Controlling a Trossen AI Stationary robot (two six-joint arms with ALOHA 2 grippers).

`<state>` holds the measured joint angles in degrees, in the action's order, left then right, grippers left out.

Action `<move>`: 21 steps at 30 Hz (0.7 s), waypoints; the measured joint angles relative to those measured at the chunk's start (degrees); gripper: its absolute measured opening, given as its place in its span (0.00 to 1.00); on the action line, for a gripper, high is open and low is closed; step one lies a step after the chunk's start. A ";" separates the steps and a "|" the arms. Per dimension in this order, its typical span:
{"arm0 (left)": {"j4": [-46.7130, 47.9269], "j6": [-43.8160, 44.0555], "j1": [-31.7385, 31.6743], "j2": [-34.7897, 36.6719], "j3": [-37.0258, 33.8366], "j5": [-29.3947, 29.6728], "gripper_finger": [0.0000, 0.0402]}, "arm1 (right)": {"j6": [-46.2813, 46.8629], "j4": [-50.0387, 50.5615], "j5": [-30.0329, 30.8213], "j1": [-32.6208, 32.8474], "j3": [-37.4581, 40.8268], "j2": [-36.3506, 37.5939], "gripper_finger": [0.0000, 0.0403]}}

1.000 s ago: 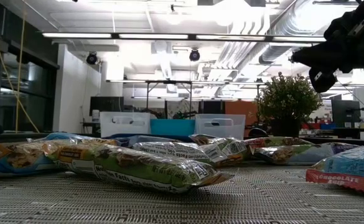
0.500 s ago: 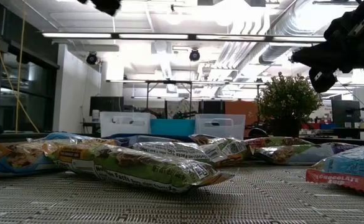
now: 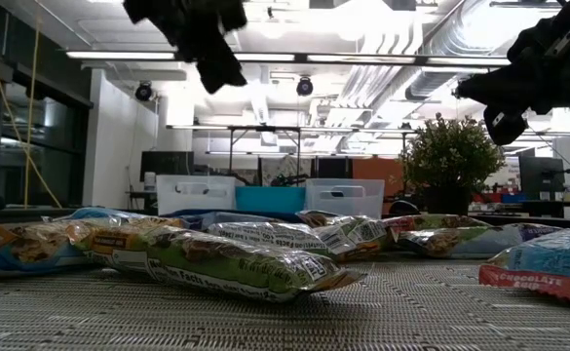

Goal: Pick and place Granola Bars by type
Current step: Put the red granola bar into the left transparent bin

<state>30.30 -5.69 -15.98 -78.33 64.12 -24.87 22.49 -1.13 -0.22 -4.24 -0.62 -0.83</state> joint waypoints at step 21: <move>0.15 16.48 12.74 -13.80 9.13 25.93 0.36 | 0.01 -0.31 0.01 0.01 0.00 0.01 0.00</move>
<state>30.45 10.79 -3.24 -92.13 73.25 1.06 22.50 -1.43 -0.21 -4.23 -0.62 -0.82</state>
